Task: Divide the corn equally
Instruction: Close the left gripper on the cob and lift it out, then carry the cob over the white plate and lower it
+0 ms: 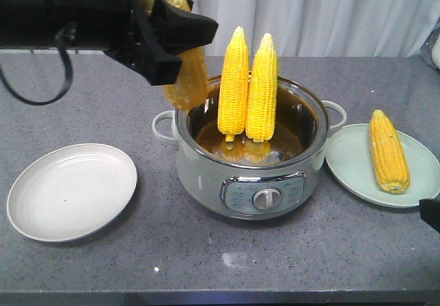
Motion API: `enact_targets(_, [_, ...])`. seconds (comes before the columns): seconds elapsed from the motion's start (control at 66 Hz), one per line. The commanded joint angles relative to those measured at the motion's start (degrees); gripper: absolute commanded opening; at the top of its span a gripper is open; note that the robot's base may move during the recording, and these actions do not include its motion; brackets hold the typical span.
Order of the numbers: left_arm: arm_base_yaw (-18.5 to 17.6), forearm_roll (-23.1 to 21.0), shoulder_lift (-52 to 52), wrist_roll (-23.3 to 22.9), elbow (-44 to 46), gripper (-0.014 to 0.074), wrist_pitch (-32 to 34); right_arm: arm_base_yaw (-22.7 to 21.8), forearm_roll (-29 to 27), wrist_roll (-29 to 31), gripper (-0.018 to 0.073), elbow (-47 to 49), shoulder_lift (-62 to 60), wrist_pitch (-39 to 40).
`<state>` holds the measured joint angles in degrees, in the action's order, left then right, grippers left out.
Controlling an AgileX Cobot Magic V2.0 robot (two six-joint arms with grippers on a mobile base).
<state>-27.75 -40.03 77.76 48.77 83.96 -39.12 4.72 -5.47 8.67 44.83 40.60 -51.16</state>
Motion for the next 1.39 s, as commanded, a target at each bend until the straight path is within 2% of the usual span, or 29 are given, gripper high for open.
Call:
enact_targets(0.0, [1.3,6.7,-3.8,-8.1,1.9,0.0245,0.1,0.1,0.2,0.0,0.0528,1.4,0.0,3.2])
enact_targets(0.152, [3.7,24.2,-5.0,-25.1,1.9,0.0245,-5.5,0.1,0.2,0.0,0.0528,1.4,0.0,3.2])
enact_targets(0.318, [5.5,40.0,-4.5,-42.8,1.9,0.0245,-13.0,0.1,0.2,0.0,0.0528,1.4,0.0,3.2])
enact_targets(0.409, [6.8,45.4,-3.5,-48.8,1.9,0.0245,-17.1,0.1,0.2,0.0,0.0528,1.4,0.0,3.2])
enact_targets(0.47, [7.6,47.3,-2.6,-50.7,1.9,0.0245,-19.5,0.1,0.2,0.0,0.0528,1.4,0.0,3.2])
enact_targets(0.667, [9.9,48.6,1.0,-52.5,1.9,0.0245,-26.0,0.1,0.2,0.0,0.0528,1.4,0.0,3.2])
enact_targets(0.879, [11.7,48.6,5.1,-52.5,1.9,0.0245,-29.5,0.1,0.2,0.0,0.0528,1.4,0.0,3.2])
enact_targets(1.046, [12.1,48.6,8.2,-53.1,1.9,0.0245,-30.3,0.1,0.2,0.0,0.0528,1.4,0.0,3.2])
enact_targets(1.379, [12.1,48.6,14.9,-57.6,1.9,0.0245,-30.6,0.1,0.2,0.0,0.0528,1.4,0.0,3.2])
